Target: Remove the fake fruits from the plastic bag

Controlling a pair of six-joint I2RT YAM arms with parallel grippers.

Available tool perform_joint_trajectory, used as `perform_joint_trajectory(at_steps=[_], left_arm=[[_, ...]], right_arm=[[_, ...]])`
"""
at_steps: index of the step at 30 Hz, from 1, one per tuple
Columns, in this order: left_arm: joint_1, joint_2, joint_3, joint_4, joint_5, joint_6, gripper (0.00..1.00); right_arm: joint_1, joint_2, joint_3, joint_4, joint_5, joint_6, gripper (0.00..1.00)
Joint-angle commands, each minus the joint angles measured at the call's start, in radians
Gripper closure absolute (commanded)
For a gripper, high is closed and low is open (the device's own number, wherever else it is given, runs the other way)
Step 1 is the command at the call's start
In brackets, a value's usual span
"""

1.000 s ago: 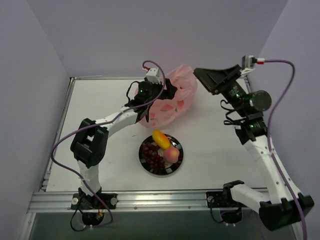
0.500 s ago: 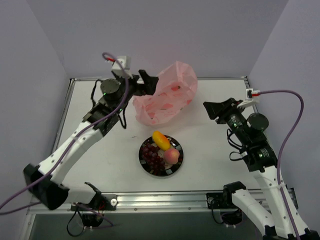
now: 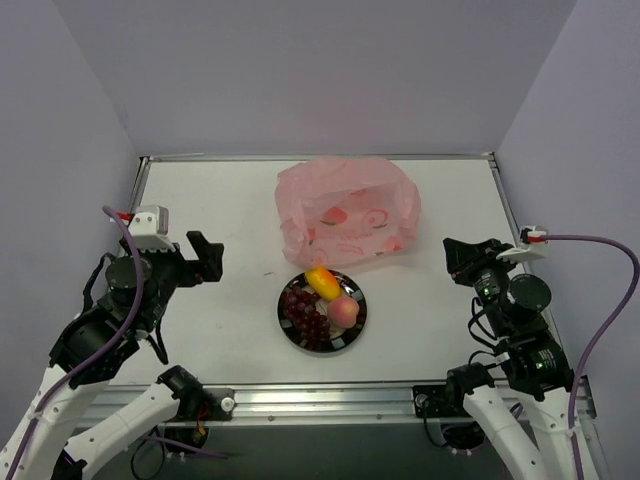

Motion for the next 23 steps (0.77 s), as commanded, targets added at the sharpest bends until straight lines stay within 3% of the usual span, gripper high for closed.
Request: perform_joint_trajectory(at_steps=[1,5,6,8,9,10,23], left_arm=[[0.0,-0.071,-0.017,-0.194,-0.086,0.002,0.06],[-0.002,-0.164,-0.073,-0.164,-0.068,0.006,0.06],[0.0,-0.177,-0.08,-0.148,-0.051,0.014,0.06],[0.0,-0.203,-0.094,-0.107,-0.031,0.022,0.06],[0.0,-0.209,-0.103,-0.095,-0.022,0.034,0.06],[0.0,-0.212,-0.107,-0.085,-0.005,0.04,0.06],[0.0,-0.174,-0.101,0.0,0.016,0.124,0.06]], right_arm=[[-0.003,-0.038,-0.022,-0.07,0.09,-0.009,0.87],[-0.003,-0.084,-0.006,-0.107,0.181,-0.007,0.69],[-0.004,-0.095,0.012,-0.111,0.202,-0.009,0.5],[-0.003,-0.101,0.032,-0.12,0.266,-0.019,0.3],[-0.003,-0.101,0.047,-0.124,0.289,-0.024,0.07],[-0.003,-0.099,0.052,-0.124,0.334,-0.027,0.0],[-0.003,0.019,0.07,-0.073,0.466,0.002,0.0]])
